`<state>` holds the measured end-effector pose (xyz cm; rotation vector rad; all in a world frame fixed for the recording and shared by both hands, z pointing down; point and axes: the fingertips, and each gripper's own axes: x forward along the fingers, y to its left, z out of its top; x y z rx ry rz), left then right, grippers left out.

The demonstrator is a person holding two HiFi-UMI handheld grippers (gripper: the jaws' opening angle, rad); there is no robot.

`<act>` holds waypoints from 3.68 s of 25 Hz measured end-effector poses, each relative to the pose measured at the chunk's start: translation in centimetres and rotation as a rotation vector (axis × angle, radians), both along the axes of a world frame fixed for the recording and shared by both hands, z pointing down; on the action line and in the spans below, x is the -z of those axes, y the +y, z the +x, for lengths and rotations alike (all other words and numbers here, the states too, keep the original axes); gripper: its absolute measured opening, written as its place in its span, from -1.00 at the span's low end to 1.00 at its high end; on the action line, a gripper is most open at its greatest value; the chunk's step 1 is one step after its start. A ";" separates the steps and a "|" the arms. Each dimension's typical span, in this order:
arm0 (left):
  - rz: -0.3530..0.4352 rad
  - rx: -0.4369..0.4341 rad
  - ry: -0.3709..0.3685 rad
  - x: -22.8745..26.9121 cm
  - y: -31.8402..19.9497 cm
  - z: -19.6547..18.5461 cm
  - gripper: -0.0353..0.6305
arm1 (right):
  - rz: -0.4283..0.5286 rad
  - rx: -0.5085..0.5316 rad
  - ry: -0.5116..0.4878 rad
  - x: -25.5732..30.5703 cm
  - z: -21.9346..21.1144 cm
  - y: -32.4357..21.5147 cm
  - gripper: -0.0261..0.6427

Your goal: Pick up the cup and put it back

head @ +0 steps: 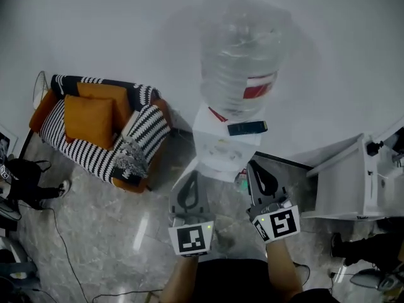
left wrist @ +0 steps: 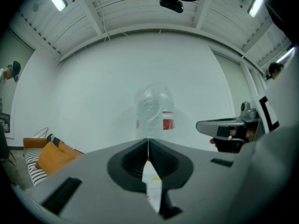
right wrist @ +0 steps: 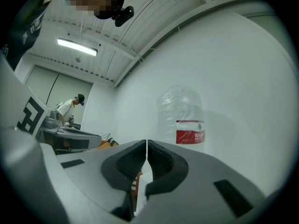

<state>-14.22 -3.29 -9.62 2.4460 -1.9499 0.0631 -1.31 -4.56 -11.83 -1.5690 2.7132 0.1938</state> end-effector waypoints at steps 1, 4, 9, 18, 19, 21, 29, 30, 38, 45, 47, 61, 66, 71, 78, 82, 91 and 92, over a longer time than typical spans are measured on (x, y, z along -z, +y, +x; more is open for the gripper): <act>-0.002 -0.010 -0.005 -0.2 -0.3 0.4 -0.86 | -0.009 0.004 0.000 -0.4 0.0 0.0 -0.88; -0.013 -0.027 0.000 -1.0 -1.0 1.7 -0.86 | -0.043 0.018 0.008 -2.0 0.4 0.1 -0.88; -0.010 -0.039 0.060 -2.6 -2.2 3.2 -0.86 | -0.078 0.024 -0.006 -3.7 2.8 -0.7 -0.88; -0.006 -0.044 0.045 -3.8 -3.7 6.0 -0.86 | -0.127 0.017 -0.046 -6.5 7.5 -2.5 -0.88; -0.017 -0.047 0.044 -4.4 -3.8 6.3 -0.86 | -0.134 0.022 -0.050 -7.0 7.7 -2.6 -0.88; -0.027 -0.053 0.038 -5.5 -4.2 6.8 -0.86 | -0.142 0.035 -0.062 -8.0 8.2 -2.7 -0.88; -0.083 -0.129 -0.009 -12.2 -5.6 8.7 -0.86 | -0.171 0.096 -0.052 -14.7 7.0 -3.9 -0.88; -0.090 -0.142 -0.021 -13.4 -5.8 8.9 -0.86 | -0.178 0.107 -0.047 -16.0 6.4 -4.1 -0.88; -0.189 -0.153 -0.086 -25.2 -5.7 8.8 -0.86 | -0.253 0.179 0.000 -26.7 2.9 -4.1 -0.88; -0.245 -0.115 -0.048 -35.0 -6.0 7.7 -0.86 | -0.301 0.209 0.061 -35.8 2.7 -4.8 -0.84; -0.266 -0.103 -0.042 -37.9 -5.9 7.2 -0.86 | -0.327 0.216 0.054 -38.8 1.9 -4.7 -0.65; -0.317 0.008 0.041 -57.9 -7.3 5.0 -0.86 | -0.359 0.330 0.110 -59.5 -3.7 -5.4 -0.39; -0.318 0.073 0.047 -63.7 -7.5 3.4 -0.86 | -0.350 0.360 0.141 -64.7 -4.9 -5.9 -0.28; -0.312 0.070 0.036 -67.5 -8.1 3.3 -0.86 | -0.375 0.269 0.101 -70.4 -2.7 -7.7 -0.09; -0.304 0.049 -0.001 -73.0 -8.6 3.4 -0.86 | -0.424 0.165 0.060 -79.7 -0.8 -11.0 0.14; -0.305 0.055 0.006 -76.2 -9.4 3.4 -0.86 | -0.434 0.167 0.081 -84.3 -0.9 -13.0 0.20; -0.204 -0.044 -0.203 -81.9 -11.8 3.7 -0.86 | -0.361 0.103 0.110 -91.3 -0.5 -18.2 0.28; -0.206 -0.050 -0.181 -82.6 -12.0 3.5 -0.86 | -0.345 0.103 0.109 -91.7 -0.7 -18.6 0.28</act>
